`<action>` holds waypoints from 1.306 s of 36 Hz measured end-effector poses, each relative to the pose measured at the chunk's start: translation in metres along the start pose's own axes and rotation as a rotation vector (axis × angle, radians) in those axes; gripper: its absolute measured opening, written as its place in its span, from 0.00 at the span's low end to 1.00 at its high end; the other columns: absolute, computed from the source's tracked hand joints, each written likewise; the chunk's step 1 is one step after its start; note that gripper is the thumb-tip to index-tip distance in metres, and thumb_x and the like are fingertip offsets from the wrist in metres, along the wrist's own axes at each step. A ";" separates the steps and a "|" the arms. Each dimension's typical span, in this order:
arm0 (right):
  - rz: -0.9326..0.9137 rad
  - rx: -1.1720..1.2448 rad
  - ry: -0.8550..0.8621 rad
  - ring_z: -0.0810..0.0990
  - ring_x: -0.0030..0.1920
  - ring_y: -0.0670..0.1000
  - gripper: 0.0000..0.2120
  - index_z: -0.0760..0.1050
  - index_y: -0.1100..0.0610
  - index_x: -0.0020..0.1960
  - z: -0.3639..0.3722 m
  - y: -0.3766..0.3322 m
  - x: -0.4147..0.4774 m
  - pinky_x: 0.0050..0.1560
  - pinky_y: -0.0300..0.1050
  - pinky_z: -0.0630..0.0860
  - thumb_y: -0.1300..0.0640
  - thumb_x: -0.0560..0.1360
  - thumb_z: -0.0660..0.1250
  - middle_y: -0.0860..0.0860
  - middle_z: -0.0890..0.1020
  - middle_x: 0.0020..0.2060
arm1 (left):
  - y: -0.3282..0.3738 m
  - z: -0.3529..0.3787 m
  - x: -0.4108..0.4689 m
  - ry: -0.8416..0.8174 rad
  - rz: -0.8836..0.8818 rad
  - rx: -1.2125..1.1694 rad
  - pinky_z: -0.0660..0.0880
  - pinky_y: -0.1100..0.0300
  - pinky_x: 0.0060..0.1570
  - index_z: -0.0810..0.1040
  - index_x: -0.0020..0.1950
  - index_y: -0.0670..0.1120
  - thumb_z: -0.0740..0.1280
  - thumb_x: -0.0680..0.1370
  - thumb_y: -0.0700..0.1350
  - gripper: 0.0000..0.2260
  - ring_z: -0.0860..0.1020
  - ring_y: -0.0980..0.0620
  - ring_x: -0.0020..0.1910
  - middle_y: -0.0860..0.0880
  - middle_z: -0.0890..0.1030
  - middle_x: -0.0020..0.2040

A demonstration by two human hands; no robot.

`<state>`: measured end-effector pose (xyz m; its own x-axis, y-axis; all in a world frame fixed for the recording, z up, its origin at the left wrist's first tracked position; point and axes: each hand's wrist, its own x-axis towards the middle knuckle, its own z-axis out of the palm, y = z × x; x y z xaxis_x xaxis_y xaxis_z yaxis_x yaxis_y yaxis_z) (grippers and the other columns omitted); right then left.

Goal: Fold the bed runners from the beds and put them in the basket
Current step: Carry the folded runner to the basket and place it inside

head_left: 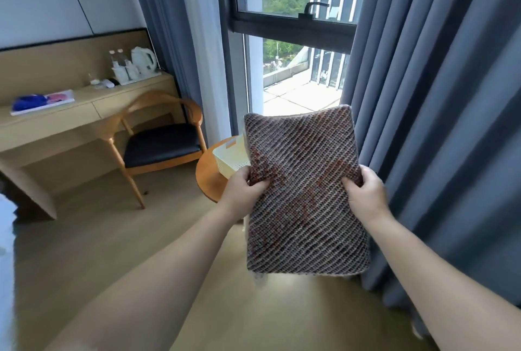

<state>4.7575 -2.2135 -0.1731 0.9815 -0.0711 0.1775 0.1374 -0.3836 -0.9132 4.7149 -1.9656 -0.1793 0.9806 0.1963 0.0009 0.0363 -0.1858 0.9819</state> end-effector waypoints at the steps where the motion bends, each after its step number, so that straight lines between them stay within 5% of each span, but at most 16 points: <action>1: 0.001 -0.012 -0.004 0.78 0.49 0.46 0.10 0.76 0.51 0.58 0.002 0.002 0.012 0.51 0.40 0.72 0.58 0.78 0.65 0.43 0.79 0.46 | 0.000 0.001 0.010 0.003 0.000 -0.003 0.77 0.48 0.57 0.77 0.58 0.47 0.72 0.72 0.48 0.16 0.82 0.50 0.53 0.49 0.83 0.53; 7: 0.015 0.023 -0.046 0.79 0.52 0.47 0.11 0.76 0.50 0.59 0.027 0.012 0.084 0.57 0.47 0.75 0.58 0.77 0.65 0.43 0.81 0.49 | -0.005 0.002 0.082 0.019 0.002 -0.002 0.77 0.49 0.57 0.77 0.54 0.49 0.71 0.74 0.44 0.10 0.81 0.51 0.52 0.49 0.83 0.52; 12: -0.002 0.017 -0.044 0.79 0.53 0.48 0.11 0.76 0.51 0.59 0.058 0.012 0.154 0.57 0.49 0.76 0.58 0.78 0.64 0.46 0.81 0.51 | -0.010 -0.007 0.161 0.014 0.030 0.009 0.77 0.49 0.57 0.78 0.54 0.49 0.72 0.68 0.52 0.16 0.81 0.50 0.53 0.50 0.83 0.52; 18: 0.020 -0.022 -0.031 0.80 0.50 0.48 0.10 0.77 0.54 0.59 0.104 0.001 0.240 0.53 0.47 0.76 0.58 0.78 0.64 0.47 0.82 0.49 | -0.008 -0.026 0.259 -0.011 0.049 -0.014 0.77 0.57 0.53 0.77 0.53 0.49 0.70 0.76 0.42 0.08 0.81 0.51 0.52 0.51 0.82 0.51; 23: 0.018 -0.011 -0.012 0.78 0.45 0.45 0.10 0.75 0.52 0.59 0.141 -0.013 0.299 0.42 0.36 0.71 0.60 0.79 0.64 0.46 0.80 0.47 | -0.006 -0.051 0.329 -0.019 0.035 -0.022 0.77 0.50 0.57 0.76 0.52 0.53 0.72 0.72 0.48 0.10 0.81 0.50 0.53 0.48 0.82 0.54; 35: 0.033 -0.115 -0.078 0.78 0.46 0.53 0.09 0.77 0.57 0.55 0.211 0.008 0.416 0.47 0.43 0.70 0.63 0.75 0.66 0.52 0.80 0.45 | -0.036 -0.069 0.451 0.047 -0.056 0.064 0.76 0.48 0.58 0.75 0.60 0.48 0.70 0.75 0.47 0.14 0.80 0.51 0.54 0.51 0.81 0.55; 40: 0.058 -0.128 -0.128 0.81 0.46 0.55 0.10 0.78 0.58 0.55 0.242 0.030 0.479 0.52 0.51 0.77 0.63 0.74 0.68 0.53 0.82 0.45 | -0.052 -0.065 0.501 0.110 -0.111 0.070 0.76 0.50 0.58 0.75 0.61 0.47 0.70 0.76 0.45 0.14 0.79 0.50 0.55 0.50 0.81 0.56; 47: 0.108 -0.119 -0.233 0.80 0.45 0.53 0.10 0.77 0.58 0.56 0.284 0.050 0.562 0.52 0.47 0.76 0.65 0.75 0.67 0.52 0.81 0.44 | -0.078 -0.054 0.567 0.188 -0.199 0.049 0.75 0.47 0.60 0.75 0.57 0.53 0.69 0.76 0.45 0.11 0.78 0.50 0.57 0.51 0.81 0.57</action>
<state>5.3537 -2.0115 -0.2233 0.9956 0.0913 -0.0204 0.0273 -0.4916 -0.8704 5.2580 -1.7876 -0.2456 0.9002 0.4083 -0.1518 0.2387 -0.1709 0.9559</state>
